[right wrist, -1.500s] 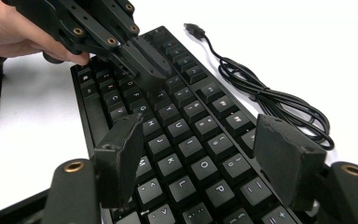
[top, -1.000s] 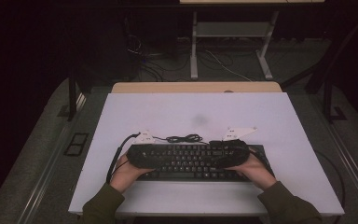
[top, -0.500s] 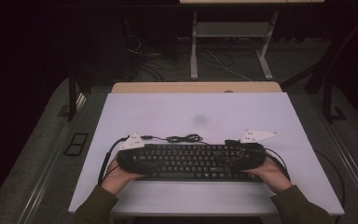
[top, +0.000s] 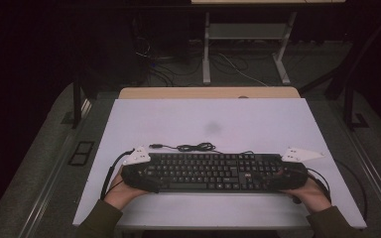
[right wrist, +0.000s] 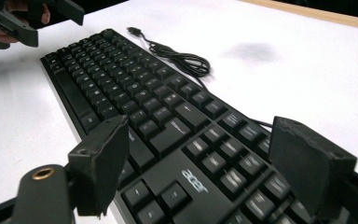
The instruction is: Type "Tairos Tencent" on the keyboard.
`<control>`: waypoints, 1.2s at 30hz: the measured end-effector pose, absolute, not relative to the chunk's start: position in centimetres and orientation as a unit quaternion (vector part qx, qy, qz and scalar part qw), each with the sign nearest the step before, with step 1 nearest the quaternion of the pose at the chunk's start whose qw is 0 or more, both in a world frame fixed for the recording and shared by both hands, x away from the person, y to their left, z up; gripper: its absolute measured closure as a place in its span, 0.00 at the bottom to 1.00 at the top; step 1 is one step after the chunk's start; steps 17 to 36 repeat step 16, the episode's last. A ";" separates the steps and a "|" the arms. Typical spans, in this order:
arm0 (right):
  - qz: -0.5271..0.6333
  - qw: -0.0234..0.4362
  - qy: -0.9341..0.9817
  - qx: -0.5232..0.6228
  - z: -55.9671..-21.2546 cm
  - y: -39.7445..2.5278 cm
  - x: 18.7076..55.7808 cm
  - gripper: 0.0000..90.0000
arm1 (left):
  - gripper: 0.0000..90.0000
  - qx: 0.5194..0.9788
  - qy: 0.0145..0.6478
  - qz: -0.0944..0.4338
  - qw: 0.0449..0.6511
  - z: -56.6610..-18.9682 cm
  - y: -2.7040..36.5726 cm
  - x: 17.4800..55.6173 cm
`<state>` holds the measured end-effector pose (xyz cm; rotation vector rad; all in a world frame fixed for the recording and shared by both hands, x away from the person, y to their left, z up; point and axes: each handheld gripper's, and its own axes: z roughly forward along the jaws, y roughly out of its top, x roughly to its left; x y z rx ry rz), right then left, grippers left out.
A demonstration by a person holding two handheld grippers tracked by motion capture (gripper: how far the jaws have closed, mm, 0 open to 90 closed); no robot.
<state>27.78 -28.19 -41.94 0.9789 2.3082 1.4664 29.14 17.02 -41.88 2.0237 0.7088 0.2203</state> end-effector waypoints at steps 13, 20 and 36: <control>0.502 0.122 0.782 0.349 -42.7 -30.8 26.9 0.22 | 0.00 0.824 0.293 0.089 0.478 -41.9 17.2 29.2; 0.503 0.122 0.781 0.349 -42.7 -30.8 26.9 0.22 | 0.00 0.824 0.293 0.089 0.477 -41.9 17.2 29.2; 0.503 0.122 0.781 0.349 -42.7 -30.8 26.9 0.22 | 0.00 0.824 0.293 0.089 0.477 -41.9 17.2 29.2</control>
